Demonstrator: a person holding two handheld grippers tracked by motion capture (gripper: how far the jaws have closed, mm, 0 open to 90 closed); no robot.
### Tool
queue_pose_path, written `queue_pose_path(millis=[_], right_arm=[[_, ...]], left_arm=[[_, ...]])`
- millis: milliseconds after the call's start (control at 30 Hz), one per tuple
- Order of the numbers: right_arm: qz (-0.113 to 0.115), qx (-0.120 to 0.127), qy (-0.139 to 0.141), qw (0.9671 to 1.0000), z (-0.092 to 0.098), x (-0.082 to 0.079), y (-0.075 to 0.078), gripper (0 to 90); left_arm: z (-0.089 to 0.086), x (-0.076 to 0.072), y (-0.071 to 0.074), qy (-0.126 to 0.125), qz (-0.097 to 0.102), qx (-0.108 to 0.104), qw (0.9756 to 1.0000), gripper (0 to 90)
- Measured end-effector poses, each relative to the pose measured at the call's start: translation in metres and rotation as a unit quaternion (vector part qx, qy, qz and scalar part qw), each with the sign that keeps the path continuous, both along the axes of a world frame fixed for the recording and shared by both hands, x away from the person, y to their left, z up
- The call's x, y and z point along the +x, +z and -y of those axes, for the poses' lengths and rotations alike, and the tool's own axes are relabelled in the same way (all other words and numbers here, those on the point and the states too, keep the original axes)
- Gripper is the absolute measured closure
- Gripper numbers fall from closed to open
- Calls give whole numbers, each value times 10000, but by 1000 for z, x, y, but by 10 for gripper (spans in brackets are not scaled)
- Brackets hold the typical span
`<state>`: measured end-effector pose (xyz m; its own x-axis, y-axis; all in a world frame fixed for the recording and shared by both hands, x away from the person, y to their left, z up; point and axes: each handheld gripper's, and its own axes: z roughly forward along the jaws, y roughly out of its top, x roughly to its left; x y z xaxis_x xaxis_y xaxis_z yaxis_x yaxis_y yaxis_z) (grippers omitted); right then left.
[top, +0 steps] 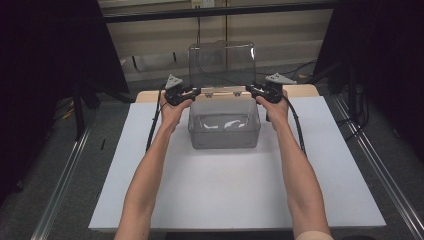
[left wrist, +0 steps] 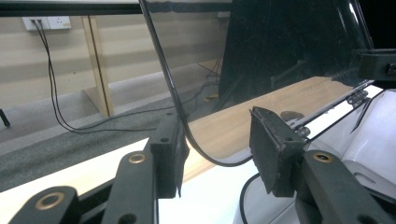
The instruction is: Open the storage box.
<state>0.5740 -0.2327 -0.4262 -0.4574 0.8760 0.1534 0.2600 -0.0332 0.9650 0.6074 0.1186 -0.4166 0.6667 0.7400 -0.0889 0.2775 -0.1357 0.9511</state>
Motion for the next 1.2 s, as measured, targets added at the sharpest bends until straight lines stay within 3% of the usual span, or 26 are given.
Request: queue_pose_path(millis=[367, 500, 600, 633, 667, 700, 733, 833, 867, 1000, 1200], right_arm=[[-190, 133, -1, 9997, 2, 1, -3, 570], [-317, 292, -82, 9990, 4, 2, -6, 539], [-287, 181, -168, 9993, 4, 3, -6, 558], [-287, 115, -129, 9994, 4, 3, -6, 618], [-320, 191, 75, 9993, 1, 2, -7, 628], [-252, 107, 34, 9996, -1, 1, -6, 631], [-254, -50, -91, 9996, -2, 2, -6, 608], [-290, -13, -167, 9994, 0, 1, -6, 526], [-275, -11, -155, 9995, 1, 0, -7, 530], [-194, -11, -201, 9996, 0, -1, -6, 511], [-111, -125, -240, 9996, 1, -3, -2, 441]], left_arm=[[-1, 3, -3, 154, -222, -209, 9994, 489], [0, 2, -3, 214, -160, -121, 9996, 463], [1, 2, -5, 175, -179, -105, 9996, 468], [1, 2, -6, 180, -205, -88, 9996, 478], [1, 3, -7, 219, -163, -107, 9996, 492], [-1, 3, -9, 250, -219, -193, 9993, 451], [-1, 4, -10, 254, -251, -244, 9991, 445], [0, 3, -9, 281, -164, -162, 9993, 426], [-1, 2, -9, 269, -132, -80, 9995, 424], [-1, 2, -9, 271, -130, -110, 9995, 408], [-2, 0, -5, 262, -131, -12, 9996, 307]])
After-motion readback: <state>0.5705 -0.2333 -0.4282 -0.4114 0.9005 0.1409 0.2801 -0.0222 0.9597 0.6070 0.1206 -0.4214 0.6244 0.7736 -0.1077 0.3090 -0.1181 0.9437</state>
